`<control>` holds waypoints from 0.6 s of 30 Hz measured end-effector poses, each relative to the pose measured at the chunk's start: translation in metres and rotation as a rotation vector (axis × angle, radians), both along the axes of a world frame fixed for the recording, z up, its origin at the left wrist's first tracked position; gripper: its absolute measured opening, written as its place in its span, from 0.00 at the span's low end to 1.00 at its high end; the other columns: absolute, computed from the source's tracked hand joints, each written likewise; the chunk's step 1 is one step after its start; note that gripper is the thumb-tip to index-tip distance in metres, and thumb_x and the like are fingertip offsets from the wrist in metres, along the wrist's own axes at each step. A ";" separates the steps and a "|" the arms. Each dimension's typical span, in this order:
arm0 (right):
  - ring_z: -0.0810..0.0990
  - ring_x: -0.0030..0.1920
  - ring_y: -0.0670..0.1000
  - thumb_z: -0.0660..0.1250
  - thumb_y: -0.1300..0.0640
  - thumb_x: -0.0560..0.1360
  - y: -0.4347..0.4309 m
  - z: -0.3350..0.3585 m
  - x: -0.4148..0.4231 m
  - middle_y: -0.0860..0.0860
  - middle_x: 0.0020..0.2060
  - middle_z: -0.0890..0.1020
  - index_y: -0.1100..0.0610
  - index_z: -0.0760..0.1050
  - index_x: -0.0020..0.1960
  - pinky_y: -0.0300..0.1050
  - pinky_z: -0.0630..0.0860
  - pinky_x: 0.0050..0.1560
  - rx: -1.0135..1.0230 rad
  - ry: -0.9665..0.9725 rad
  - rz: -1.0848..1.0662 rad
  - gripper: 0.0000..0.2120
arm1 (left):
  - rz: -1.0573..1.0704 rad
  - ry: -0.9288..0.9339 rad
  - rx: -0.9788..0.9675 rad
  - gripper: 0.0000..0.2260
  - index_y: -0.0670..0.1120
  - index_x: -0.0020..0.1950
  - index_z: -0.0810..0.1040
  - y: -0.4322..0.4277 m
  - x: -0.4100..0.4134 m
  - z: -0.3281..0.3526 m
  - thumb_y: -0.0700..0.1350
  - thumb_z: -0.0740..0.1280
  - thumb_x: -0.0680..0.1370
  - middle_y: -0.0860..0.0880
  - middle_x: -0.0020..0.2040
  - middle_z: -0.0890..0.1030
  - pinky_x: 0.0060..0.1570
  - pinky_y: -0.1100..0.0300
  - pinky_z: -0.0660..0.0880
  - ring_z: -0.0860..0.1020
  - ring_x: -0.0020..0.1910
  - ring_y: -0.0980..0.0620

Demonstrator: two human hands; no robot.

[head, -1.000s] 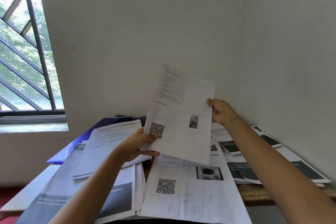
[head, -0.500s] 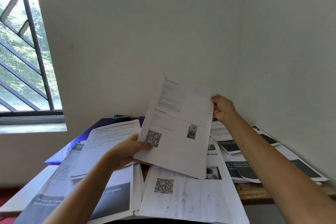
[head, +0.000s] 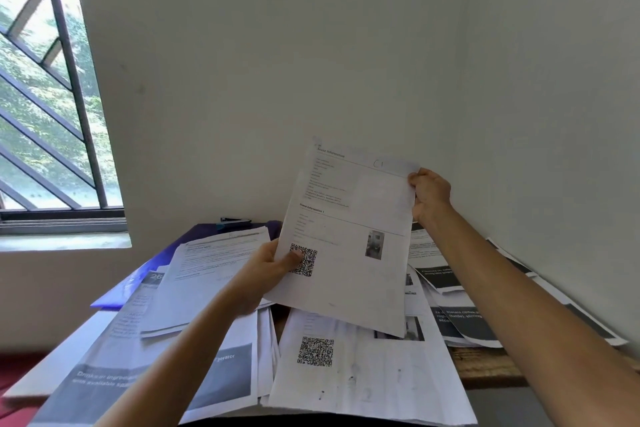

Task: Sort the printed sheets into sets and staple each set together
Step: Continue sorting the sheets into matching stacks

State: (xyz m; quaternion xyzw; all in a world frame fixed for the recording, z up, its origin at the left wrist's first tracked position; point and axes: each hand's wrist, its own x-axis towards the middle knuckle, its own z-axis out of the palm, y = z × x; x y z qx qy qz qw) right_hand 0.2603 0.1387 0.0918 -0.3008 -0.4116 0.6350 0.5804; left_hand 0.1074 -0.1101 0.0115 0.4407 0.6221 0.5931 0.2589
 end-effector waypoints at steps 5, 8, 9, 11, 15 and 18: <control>0.76 0.36 0.47 0.65 0.71 0.72 -0.005 0.005 -0.003 0.48 0.36 0.78 0.53 0.76 0.36 0.44 0.78 0.44 0.059 -0.043 -0.076 0.15 | -0.051 -0.002 -0.036 0.08 0.48 0.59 0.77 -0.001 0.002 -0.005 0.42 0.63 0.81 0.50 0.51 0.85 0.45 0.55 0.80 0.83 0.48 0.50; 0.77 0.37 0.48 0.65 0.70 0.73 -0.006 0.009 -0.002 0.49 0.37 0.79 0.53 0.77 0.37 0.47 0.79 0.48 0.089 -0.057 -0.049 0.14 | -0.103 -0.051 -0.071 0.09 0.45 0.59 0.77 -0.001 -0.003 0.005 0.41 0.64 0.80 0.47 0.54 0.84 0.48 0.53 0.81 0.83 0.49 0.48; 0.78 0.39 0.49 0.65 0.70 0.73 -0.006 0.011 -0.001 0.50 0.38 0.80 0.53 0.77 0.38 0.48 0.79 0.48 0.095 -0.061 -0.033 0.13 | -0.110 -0.066 -0.065 0.08 0.45 0.59 0.77 -0.001 -0.005 0.011 0.41 0.64 0.80 0.46 0.53 0.84 0.47 0.53 0.81 0.83 0.49 0.47; 0.77 0.39 0.50 0.65 0.70 0.73 -0.007 0.015 0.000 0.50 0.39 0.79 0.54 0.77 0.39 0.47 0.79 0.44 0.109 -0.074 0.013 0.13 | -0.127 -0.111 -0.020 0.09 0.44 0.59 0.77 0.002 -0.010 0.026 0.41 0.63 0.80 0.44 0.54 0.84 0.47 0.53 0.82 0.83 0.50 0.46; 0.77 0.38 0.49 0.65 0.71 0.74 -0.017 0.020 -0.003 0.53 0.41 0.79 0.56 0.76 0.40 0.47 0.79 0.42 0.160 -0.127 0.125 0.11 | -0.153 -0.125 0.091 0.11 0.42 0.61 0.75 0.011 -0.017 0.060 0.42 0.58 0.83 0.43 0.56 0.82 0.49 0.49 0.81 0.83 0.50 0.46; 0.77 0.38 0.50 0.65 0.71 0.74 -0.028 0.020 -0.008 0.54 0.41 0.79 0.57 0.76 0.40 0.47 0.79 0.42 0.174 -0.161 0.189 0.11 | -0.108 -0.130 0.169 0.11 0.41 0.61 0.75 0.017 -0.018 0.080 0.45 0.58 0.83 0.43 0.53 0.82 0.45 0.52 0.82 0.83 0.47 0.47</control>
